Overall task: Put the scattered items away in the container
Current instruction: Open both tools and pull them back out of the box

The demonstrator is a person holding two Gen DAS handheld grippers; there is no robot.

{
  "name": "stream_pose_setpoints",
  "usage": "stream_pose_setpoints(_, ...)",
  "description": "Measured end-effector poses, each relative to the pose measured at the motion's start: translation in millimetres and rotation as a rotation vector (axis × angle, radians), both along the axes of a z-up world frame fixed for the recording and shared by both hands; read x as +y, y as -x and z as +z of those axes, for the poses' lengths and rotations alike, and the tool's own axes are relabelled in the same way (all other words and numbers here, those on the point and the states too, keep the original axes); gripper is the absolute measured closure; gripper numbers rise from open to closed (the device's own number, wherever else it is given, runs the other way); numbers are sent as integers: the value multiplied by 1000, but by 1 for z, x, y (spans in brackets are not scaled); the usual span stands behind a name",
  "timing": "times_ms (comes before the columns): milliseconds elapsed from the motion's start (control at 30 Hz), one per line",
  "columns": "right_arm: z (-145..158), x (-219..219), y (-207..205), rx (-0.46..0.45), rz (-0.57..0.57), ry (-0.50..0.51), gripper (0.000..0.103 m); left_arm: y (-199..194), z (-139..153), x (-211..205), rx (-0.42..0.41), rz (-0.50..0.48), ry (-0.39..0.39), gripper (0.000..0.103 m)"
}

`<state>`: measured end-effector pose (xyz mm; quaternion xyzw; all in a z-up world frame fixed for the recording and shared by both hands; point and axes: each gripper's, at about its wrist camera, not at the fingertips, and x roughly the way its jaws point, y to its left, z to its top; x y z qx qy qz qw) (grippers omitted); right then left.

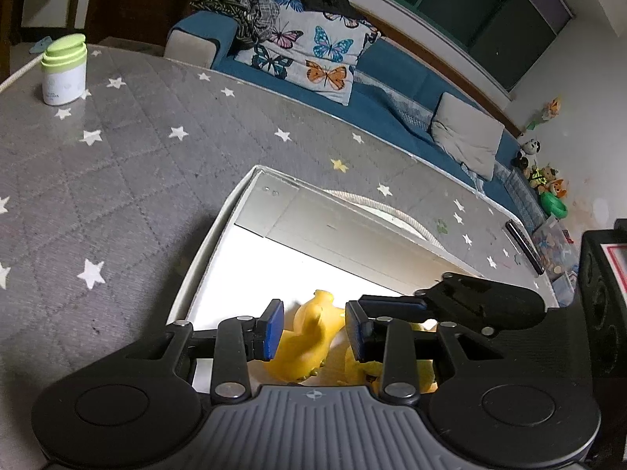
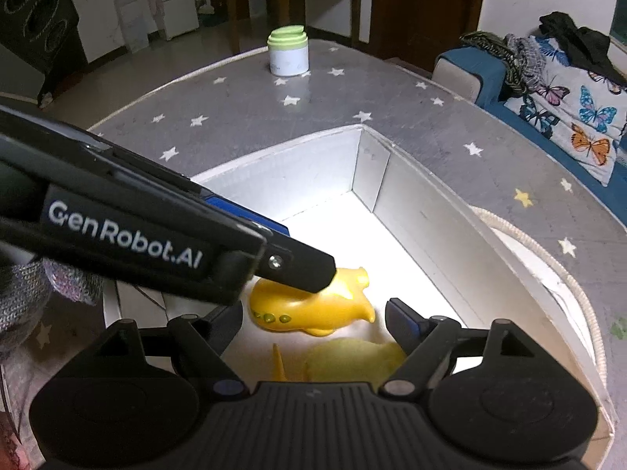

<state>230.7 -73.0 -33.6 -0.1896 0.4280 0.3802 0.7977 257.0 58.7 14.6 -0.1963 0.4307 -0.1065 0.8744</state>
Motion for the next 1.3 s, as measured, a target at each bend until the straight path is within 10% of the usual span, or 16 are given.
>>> stream_pose_setpoints(767,56,-46,105,-281,-135,-108,8,99,45,-29,-186,-79,-123,67)
stream_pose_setpoints(1300,19,-83,202,-337,-314,-134,2,158,3,-55,-128,-165,-146,67)
